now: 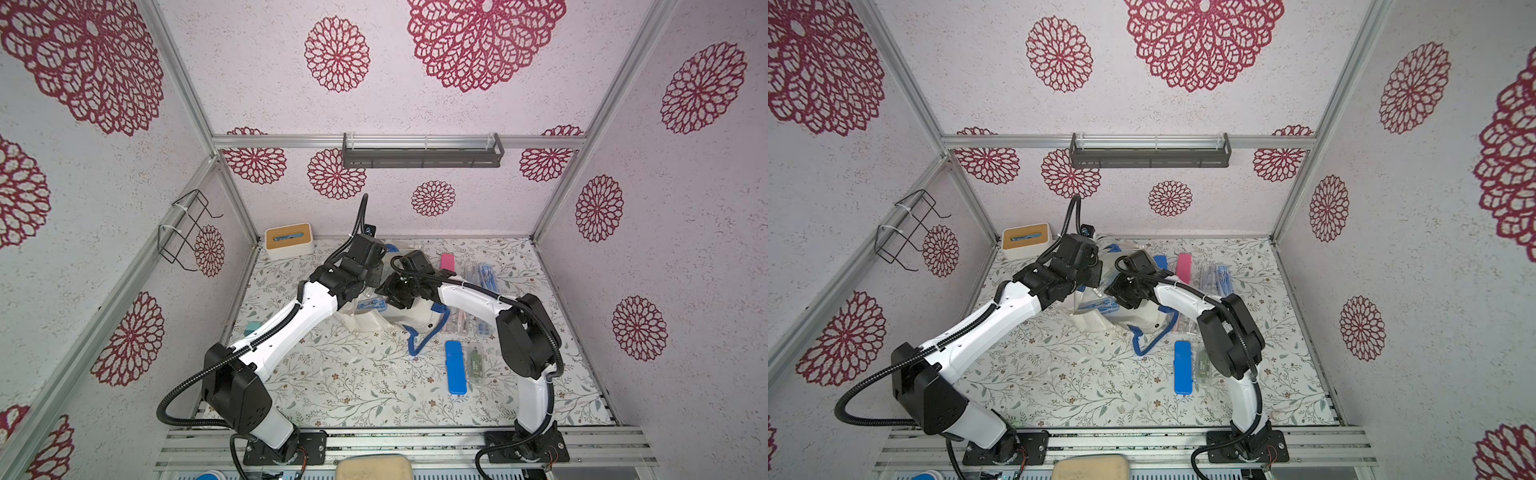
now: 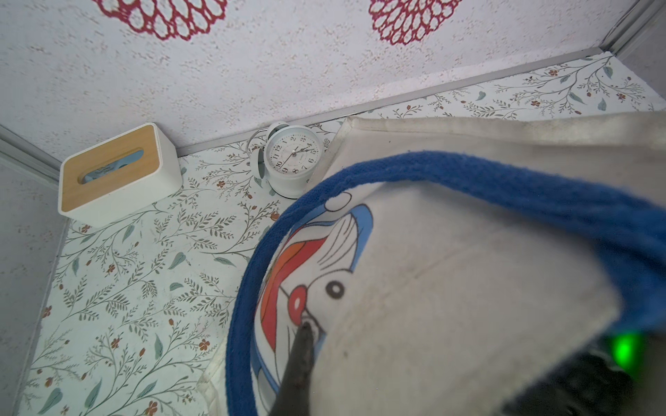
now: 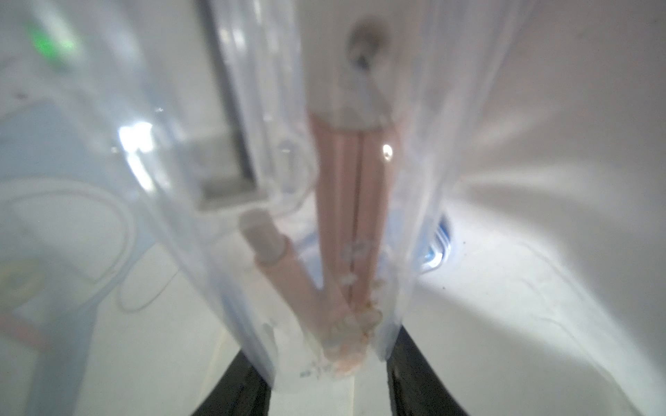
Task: Take out the compass set from the canvas bag
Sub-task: Pick up the compass set from the canvas bag.
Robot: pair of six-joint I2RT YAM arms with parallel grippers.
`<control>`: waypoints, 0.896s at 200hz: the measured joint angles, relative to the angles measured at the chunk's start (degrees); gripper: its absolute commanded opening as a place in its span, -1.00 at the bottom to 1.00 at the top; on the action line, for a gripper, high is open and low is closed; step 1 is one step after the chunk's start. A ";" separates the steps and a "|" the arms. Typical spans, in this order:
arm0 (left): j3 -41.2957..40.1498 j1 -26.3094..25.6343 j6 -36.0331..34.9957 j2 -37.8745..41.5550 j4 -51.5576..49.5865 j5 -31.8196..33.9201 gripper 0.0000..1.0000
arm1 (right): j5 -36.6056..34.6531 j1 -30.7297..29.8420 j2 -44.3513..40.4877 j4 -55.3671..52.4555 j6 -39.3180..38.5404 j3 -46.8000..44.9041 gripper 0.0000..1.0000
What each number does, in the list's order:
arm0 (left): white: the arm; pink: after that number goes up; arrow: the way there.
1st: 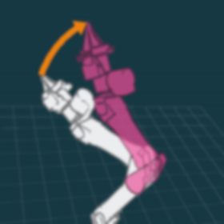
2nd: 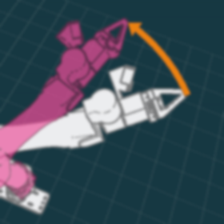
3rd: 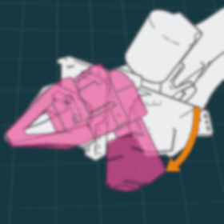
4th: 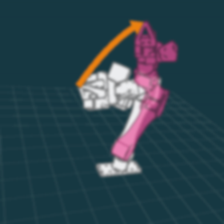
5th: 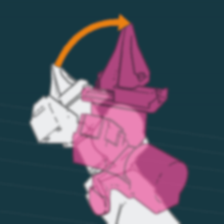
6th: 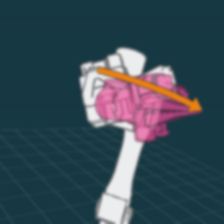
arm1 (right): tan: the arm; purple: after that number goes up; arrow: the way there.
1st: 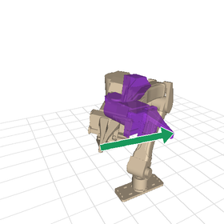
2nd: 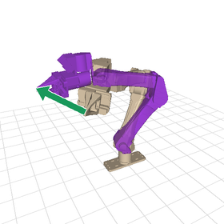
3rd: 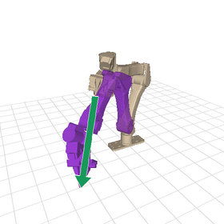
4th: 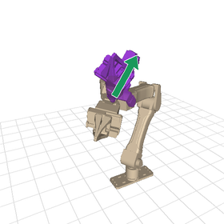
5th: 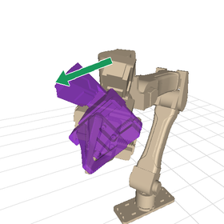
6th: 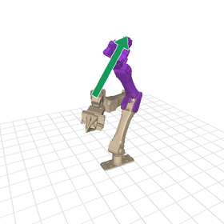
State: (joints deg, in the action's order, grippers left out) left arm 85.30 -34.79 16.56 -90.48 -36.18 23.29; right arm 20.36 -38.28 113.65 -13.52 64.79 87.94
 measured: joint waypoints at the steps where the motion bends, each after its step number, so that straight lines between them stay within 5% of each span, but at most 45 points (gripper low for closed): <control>1: -0.02 0.04 0.02 0.00 0.00 0.02 -1.00 | 0.02 0.00 -0.09 0.00 -0.07 0.00 -0.28; 100: -2.71 4.85 0.11 0.02 0.96 -0.66 -1.00 | 2.16 0.68 -9.40 -3.85 -5.20 -2.82 -0.30; 179: -3.23 5.53 0.13 0.02 1.14 -1.40 -1.00 | 1.77 7.15 -18.60 -9.86 -10.03 -2.80 -0.31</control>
State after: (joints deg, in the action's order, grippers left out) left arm 82.06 -29.26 16.69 -90.45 -35.05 21.89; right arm 22.13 -31.14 95.04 -23.38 54.76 85.14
